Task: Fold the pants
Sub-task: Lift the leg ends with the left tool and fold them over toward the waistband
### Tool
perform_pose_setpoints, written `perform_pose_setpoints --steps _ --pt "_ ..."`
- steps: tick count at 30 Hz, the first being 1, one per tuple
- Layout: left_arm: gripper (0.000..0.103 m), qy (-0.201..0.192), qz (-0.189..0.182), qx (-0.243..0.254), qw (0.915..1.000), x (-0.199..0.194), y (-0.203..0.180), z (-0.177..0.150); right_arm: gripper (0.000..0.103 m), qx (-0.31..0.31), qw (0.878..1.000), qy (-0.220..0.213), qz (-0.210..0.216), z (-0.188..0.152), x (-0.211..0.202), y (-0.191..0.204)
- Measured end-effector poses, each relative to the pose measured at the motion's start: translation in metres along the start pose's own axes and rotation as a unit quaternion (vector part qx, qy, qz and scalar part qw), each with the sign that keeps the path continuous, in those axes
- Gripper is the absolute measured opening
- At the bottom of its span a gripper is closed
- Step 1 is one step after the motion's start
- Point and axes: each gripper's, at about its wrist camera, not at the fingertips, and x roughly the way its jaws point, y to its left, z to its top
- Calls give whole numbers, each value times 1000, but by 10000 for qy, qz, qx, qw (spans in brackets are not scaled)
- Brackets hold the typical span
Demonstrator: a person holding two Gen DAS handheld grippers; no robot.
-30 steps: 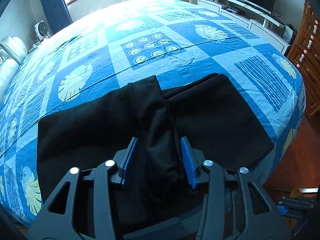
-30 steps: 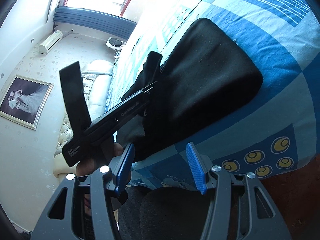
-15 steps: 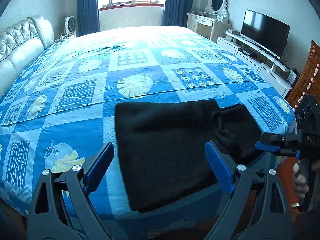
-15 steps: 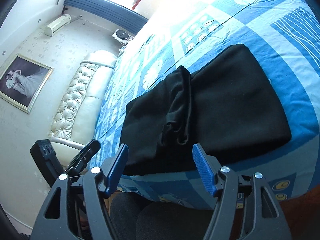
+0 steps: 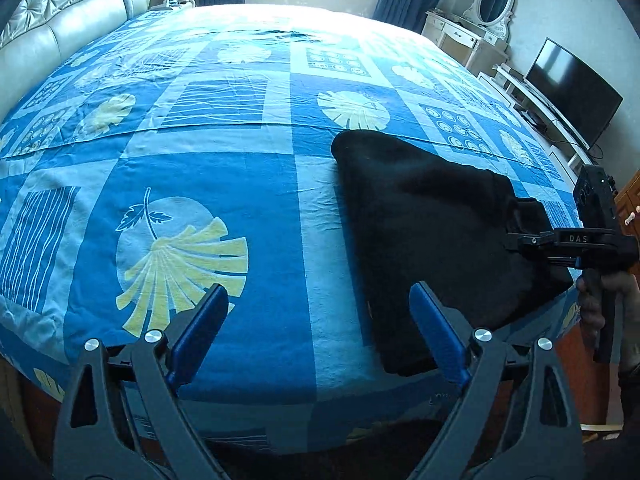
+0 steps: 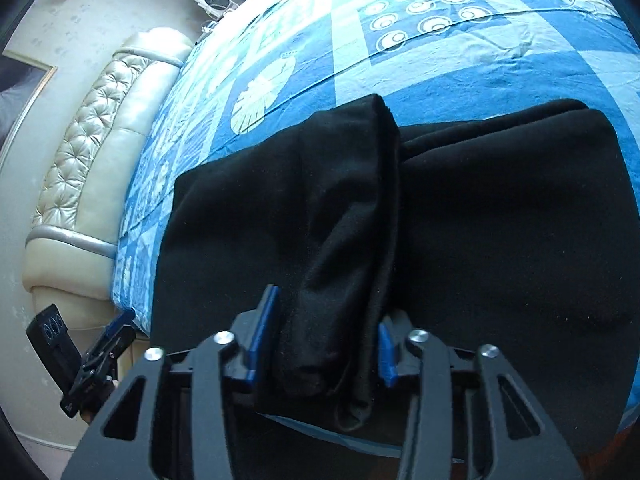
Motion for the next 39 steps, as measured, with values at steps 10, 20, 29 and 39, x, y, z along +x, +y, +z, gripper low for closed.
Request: perform_pose_setpoints --steps 10,20,29,39 --pt "92 111 -205 -97 9997 3 1 -3 13 -638 9940 -846 255 3 -93 46" --pt "92 134 -482 -11 9987 8 -27 2 13 -450 9930 -1059 -260 10 -141 0" --pt "92 289 -584 199 9977 29 -54 3 13 454 9968 -618 -217 -4 -86 -89" --pt "92 520 -625 70 9967 49 -54 -2 13 995 9894 -802 690 -18 -77 -122"
